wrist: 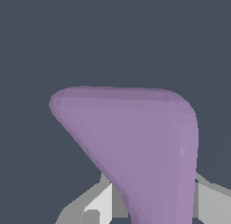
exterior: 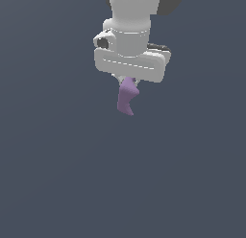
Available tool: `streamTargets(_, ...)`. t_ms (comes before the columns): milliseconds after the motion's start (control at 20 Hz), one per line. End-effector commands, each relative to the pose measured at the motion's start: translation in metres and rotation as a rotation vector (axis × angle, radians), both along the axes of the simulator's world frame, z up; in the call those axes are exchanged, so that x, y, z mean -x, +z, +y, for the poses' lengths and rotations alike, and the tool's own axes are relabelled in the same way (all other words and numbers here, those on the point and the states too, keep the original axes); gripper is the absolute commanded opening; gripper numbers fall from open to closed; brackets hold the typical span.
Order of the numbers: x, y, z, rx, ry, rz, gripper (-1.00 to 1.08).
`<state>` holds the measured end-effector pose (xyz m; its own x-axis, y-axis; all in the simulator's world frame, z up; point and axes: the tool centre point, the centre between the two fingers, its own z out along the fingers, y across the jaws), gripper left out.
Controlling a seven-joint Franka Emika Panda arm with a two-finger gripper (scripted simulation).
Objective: Pick up the object and move it to a goal position.
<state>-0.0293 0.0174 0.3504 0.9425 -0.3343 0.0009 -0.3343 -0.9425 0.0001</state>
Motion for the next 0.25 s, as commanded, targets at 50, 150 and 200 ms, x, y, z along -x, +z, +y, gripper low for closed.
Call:
streamTargets(50,-0.0020,0.0086,0.0033,0.000,0.000,0.001,-1.00)
streamTargets(150,-0.0025,0.0104,0.0040,0.000,0.000,0.001,-1.00)
streamTargets(200,-0.0026,0.0106,0.0041,0.000,0.000,0.001,-1.00)
